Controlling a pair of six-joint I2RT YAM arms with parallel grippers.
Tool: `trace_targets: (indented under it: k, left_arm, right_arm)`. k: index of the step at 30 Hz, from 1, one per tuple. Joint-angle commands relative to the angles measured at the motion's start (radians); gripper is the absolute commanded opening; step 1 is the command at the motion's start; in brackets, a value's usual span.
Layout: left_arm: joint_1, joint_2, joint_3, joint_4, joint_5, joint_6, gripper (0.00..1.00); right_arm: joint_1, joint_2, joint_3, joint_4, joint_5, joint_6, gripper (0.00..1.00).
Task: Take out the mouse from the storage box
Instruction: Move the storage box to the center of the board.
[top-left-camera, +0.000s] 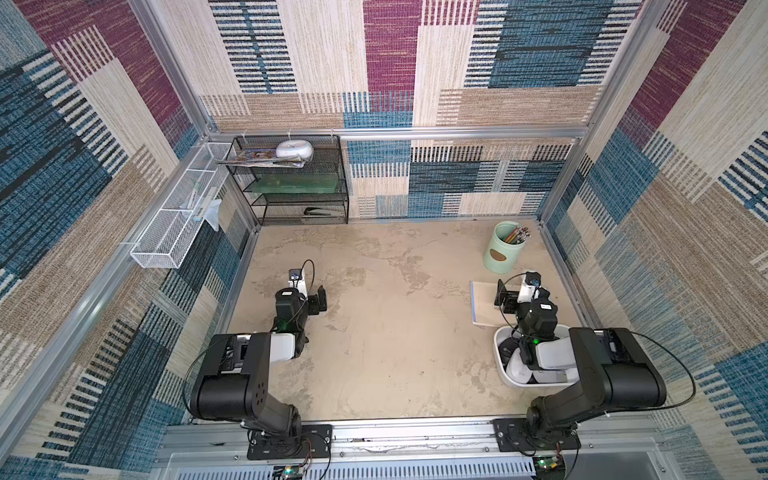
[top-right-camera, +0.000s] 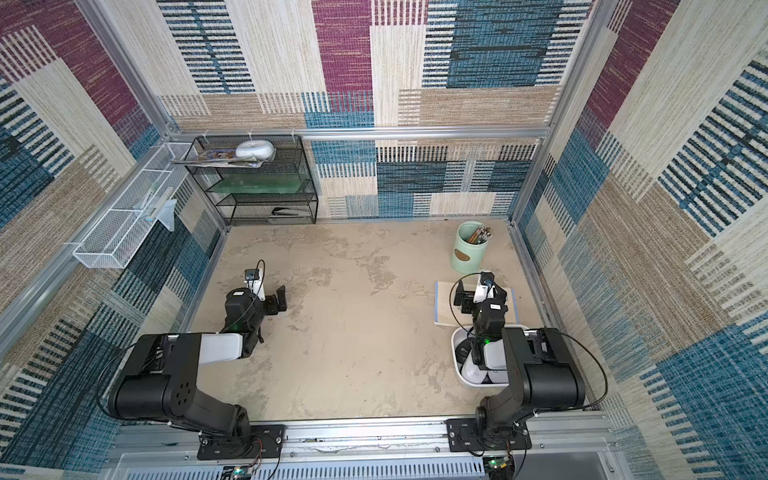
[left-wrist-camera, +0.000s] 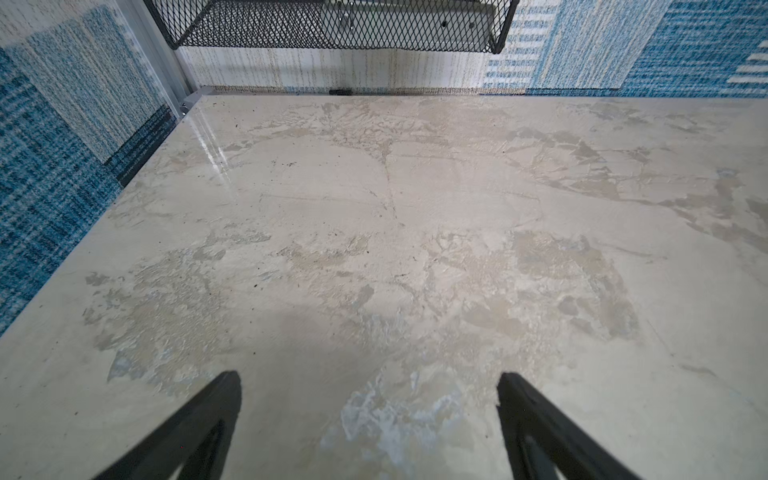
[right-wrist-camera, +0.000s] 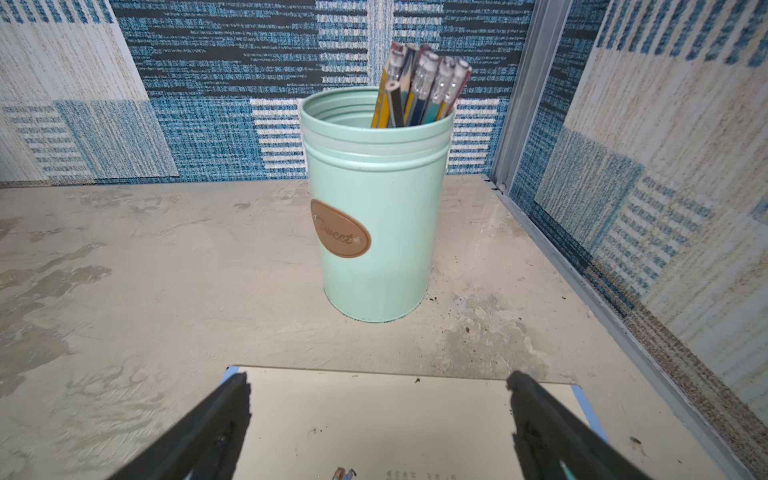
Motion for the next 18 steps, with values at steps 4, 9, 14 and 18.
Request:
trace_targets:
  k: [4, 9, 14, 18]
  left_arm:
    - [0.001, -0.001, 0.003, 0.003, 0.013, 0.004, 1.0]
    - [0.001, -0.001, 0.004, 0.002, 0.014, 0.003, 1.0]
    - [0.001, -0.001, 0.004, 0.002, 0.015, 0.003, 1.0]
    - [0.001, -0.007, -0.004, 0.02, 0.024, 0.008, 1.0]
  right_arm:
    - [0.001, -0.003, 0.005, 0.012, -0.003, 0.003, 0.99]
    - [0.001, -0.003, 0.005, 0.014, -0.003, 0.003, 0.99]
    - [0.0, -0.003, 0.006, 0.013, -0.003, 0.002, 0.99]
    - [0.001, -0.002, 0.006, 0.013, -0.003, 0.002, 0.99]
